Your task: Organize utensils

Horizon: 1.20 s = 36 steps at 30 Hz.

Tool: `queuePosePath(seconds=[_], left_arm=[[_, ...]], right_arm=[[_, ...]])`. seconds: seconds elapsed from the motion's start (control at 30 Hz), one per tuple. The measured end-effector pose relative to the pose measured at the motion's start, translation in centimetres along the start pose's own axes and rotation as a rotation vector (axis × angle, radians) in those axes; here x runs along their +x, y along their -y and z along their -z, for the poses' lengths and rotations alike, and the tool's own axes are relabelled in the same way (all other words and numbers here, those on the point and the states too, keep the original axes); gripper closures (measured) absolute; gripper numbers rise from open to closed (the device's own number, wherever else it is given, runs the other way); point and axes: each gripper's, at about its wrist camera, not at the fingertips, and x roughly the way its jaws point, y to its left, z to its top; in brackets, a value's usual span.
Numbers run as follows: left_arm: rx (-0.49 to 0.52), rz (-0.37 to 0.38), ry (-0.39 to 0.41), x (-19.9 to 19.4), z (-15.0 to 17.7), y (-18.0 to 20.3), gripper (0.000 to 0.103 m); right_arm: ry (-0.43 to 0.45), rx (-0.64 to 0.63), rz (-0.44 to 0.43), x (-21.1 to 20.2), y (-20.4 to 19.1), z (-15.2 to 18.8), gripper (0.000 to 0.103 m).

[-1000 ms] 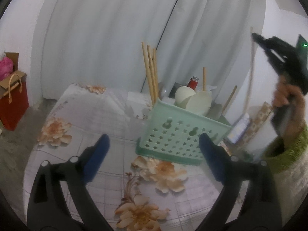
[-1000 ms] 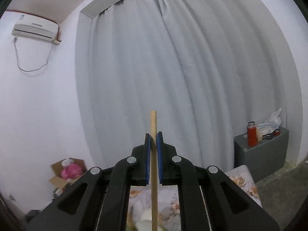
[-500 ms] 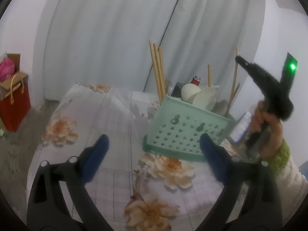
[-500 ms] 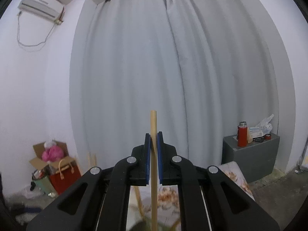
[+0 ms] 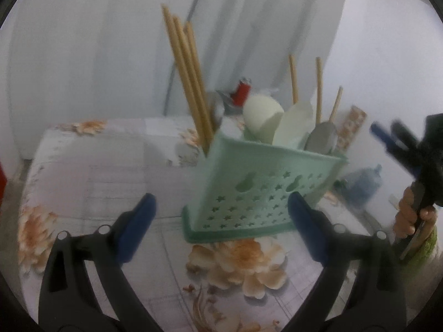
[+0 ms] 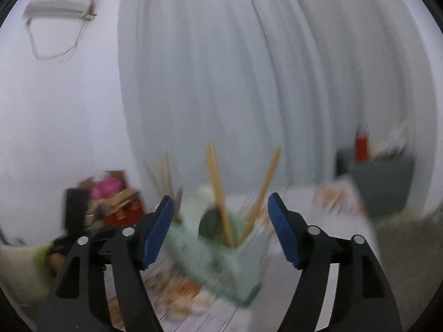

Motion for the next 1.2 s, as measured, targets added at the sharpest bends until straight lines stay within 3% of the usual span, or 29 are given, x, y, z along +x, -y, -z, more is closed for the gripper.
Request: queuePosePath(seconds=[0.13, 0.2, 0.37, 0.47, 0.93, 1.0, 1.2], left_arm=[[0.018, 0.025, -0.061, 2.7, -0.5, -0.3, 0.011], [0.027, 0.029, -0.074, 3.5, -0.6, -0.1, 0.011], [0.040, 0.054, -0.085, 5.2, -0.6, 1.4, 0.011], [0.051, 0.016, -0.077, 5.2, -0.4, 2.3, 0.010], [-0.019, 0.042, -0.079, 1.5, 2.7, 5.3, 0.009], [-0.025, 0.014, -0.086, 1.1, 2.9, 5.4, 0.009], [-0.081, -0.157, -0.066, -3.8, 5.0, 7.4, 0.009]], right_arm=[[-0.209, 0.147, -0.111, 3.5, 3.7, 2.2, 0.033], [-0.272, 0.181, -0.159, 5.0, 4.6, 3.0, 0.033], [-0.359, 0.147, -0.183, 7.4, 4.5, 4.6, 0.033], [-0.386, 0.129, -0.191, 8.2, 4.2, 4.9, 0.032], [-0.412, 0.086, -0.143, 7.4, 4.1, 4.6, 0.032], [-0.422, 0.079, -0.119, 7.3, 3.7, 4.6, 0.032], [-0.480, 0.050, 0.121, 4.8, -0.2, 5.4, 0.029]])
